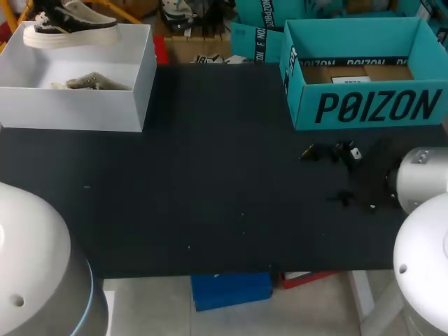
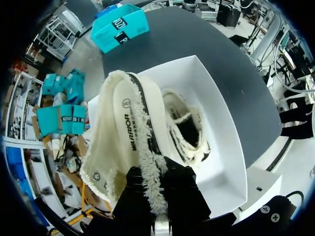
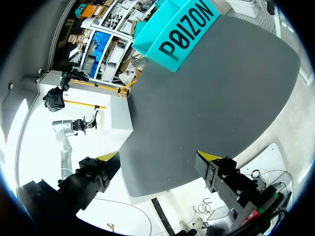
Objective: Take the shoe out of the shoebox, open the shoe tongue, remove and reinsert the insole, then place the shoe into the shoebox
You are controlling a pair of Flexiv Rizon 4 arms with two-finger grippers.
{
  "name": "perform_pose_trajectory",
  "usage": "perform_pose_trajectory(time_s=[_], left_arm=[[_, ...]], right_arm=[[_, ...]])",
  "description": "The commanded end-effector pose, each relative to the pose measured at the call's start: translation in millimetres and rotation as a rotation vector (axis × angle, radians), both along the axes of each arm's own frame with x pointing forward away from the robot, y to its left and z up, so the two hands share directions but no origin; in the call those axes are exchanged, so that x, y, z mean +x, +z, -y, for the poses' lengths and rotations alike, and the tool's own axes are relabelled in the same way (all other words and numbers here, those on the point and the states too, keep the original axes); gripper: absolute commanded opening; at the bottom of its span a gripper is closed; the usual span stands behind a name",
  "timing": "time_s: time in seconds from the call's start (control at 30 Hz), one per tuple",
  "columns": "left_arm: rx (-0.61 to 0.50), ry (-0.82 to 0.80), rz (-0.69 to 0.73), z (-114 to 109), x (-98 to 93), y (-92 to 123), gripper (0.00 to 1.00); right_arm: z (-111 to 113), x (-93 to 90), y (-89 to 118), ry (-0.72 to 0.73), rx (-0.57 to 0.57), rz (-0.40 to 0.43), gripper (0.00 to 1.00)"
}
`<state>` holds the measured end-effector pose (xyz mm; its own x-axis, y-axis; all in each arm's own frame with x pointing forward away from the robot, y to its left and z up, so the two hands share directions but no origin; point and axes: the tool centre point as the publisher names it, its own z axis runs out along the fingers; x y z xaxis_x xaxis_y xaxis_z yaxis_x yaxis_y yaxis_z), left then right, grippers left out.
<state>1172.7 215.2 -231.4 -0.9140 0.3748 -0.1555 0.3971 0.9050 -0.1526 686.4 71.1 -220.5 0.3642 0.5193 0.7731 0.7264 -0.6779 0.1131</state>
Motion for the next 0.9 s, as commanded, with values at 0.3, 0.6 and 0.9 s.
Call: perform_pose_trajectory(time_s=[0.3,0.6,0.9], left_arm=[[0.014,0.065,-0.002,-0.3,7.8,-64.6,0.0],[0.028,0.083,0.0,5.6,25.0,-97.9,0.0],[0.066,0.092,-0.01,13.1,40.9,-125.6,0.0]], right_arm=[[9.2,-6.8,-1.1,0.059,0.05,-0.042,1.0],[9.2,-6.8,-1.1,0.059,0.05,-0.042,1.0],[9.2,-6.8,-1.1,0.059,0.05,-0.042,1.0]])
